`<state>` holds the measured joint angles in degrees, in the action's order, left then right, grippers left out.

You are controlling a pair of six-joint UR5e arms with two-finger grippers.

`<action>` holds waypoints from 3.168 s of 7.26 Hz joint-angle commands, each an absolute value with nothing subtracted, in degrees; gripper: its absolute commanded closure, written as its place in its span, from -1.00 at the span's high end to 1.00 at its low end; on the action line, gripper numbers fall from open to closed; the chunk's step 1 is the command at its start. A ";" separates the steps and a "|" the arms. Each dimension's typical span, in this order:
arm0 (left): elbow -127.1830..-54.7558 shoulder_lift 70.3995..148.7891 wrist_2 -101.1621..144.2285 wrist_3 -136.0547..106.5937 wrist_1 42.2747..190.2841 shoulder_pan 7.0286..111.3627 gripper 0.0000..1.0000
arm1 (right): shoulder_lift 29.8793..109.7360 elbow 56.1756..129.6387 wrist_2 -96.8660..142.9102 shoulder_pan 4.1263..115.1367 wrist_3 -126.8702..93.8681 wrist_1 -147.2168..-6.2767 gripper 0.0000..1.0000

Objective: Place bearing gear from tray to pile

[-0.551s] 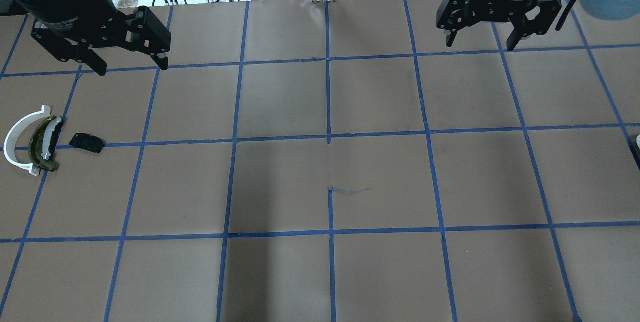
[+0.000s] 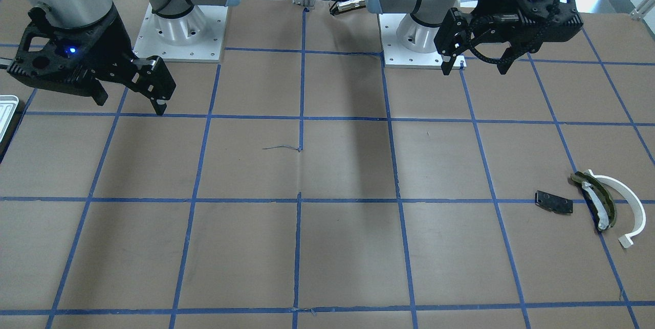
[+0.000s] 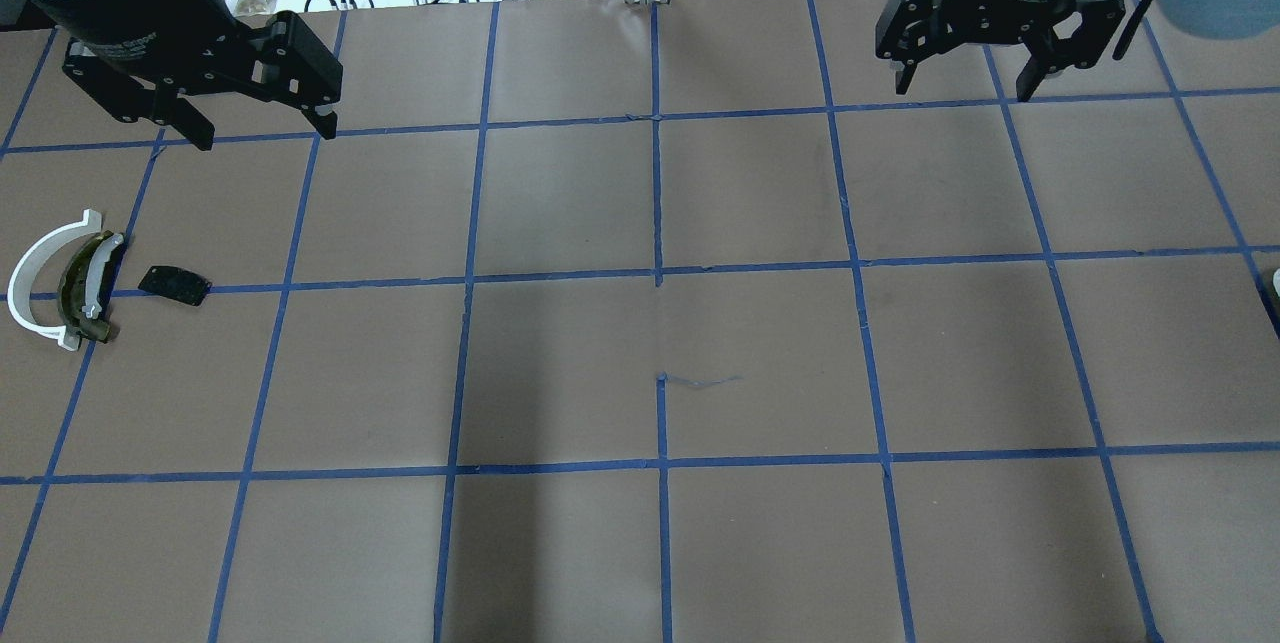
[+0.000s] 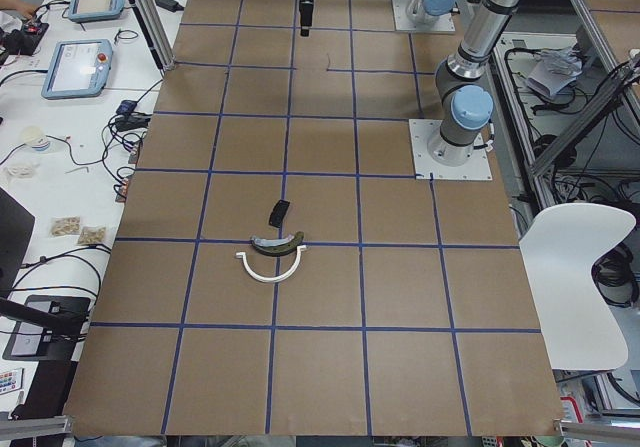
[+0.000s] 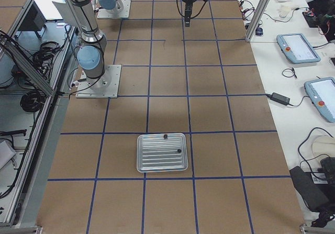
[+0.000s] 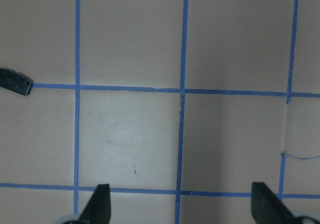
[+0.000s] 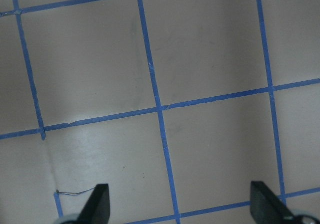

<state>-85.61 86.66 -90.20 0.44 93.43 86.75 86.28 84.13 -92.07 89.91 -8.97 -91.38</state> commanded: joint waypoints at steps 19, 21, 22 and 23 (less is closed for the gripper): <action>-81.40 89.99 -90.09 -0.18 98.43 87.19 1.00 | 70.86 109.50 -90.80 35.26 114.20 -131.62 0.91; -81.30 90.53 -90.00 -0.26 98.35 87.19 1.00 | 68.39 109.69 -88.09 34.19 116.45 -132.28 0.86; -81.04 90.70 -89.91 -0.26 98.35 87.19 1.00 | 67.60 109.60 -87.98 33.93 117.59 -132.28 0.85; -81.04 90.88 -90.00 -0.26 98.35 87.19 1.00 | 67.50 109.69 -88.07 33.75 120.82 -132.28 0.82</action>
<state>-81.15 90.65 -89.98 -0.26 98.33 87.18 68.03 109.60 -88.32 34.08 117.77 -132.17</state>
